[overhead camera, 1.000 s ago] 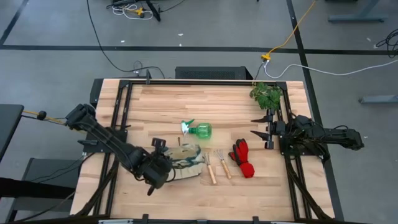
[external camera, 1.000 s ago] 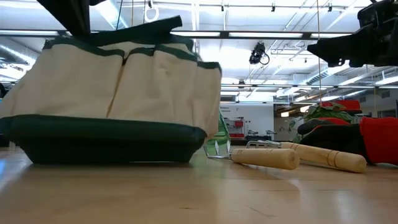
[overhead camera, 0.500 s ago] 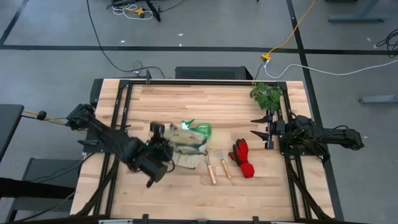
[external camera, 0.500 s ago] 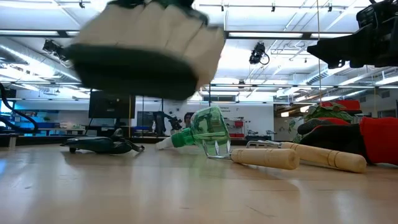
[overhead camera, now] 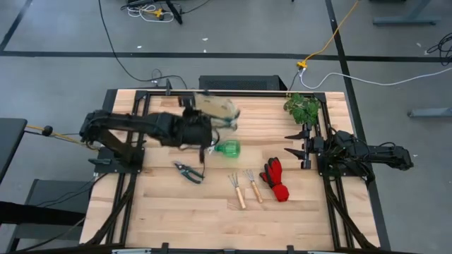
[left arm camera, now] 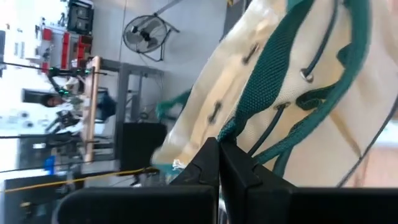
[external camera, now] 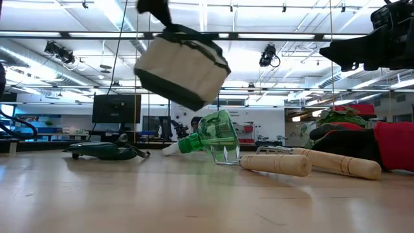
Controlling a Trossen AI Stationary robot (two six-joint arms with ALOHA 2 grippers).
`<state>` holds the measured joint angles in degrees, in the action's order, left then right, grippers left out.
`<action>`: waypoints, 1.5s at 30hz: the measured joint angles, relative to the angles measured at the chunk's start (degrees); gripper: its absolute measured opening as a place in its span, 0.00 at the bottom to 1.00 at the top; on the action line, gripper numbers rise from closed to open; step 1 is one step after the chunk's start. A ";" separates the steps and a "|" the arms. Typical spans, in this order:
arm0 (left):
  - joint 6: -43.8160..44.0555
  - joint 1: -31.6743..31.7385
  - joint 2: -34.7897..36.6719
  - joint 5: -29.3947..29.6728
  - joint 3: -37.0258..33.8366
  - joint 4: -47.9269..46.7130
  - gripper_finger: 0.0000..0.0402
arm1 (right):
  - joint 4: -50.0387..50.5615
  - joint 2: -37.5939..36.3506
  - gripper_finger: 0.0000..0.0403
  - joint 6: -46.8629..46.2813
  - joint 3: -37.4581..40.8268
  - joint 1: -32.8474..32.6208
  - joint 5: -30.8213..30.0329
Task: Pick & Place Garden tools in Gardening bag
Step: Move the tool bag on the top center
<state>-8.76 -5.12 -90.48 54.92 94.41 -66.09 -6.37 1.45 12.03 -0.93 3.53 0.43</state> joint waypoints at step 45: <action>-22.44 21.02 -12.92 -26.65 -8.43 49.90 0.01 | 0.03 0.02 0.52 -0.57 -0.02 0.00 0.52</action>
<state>-31.20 15.90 -103.40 28.27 85.98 -16.19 -6.34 1.48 11.46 -0.95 3.53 0.95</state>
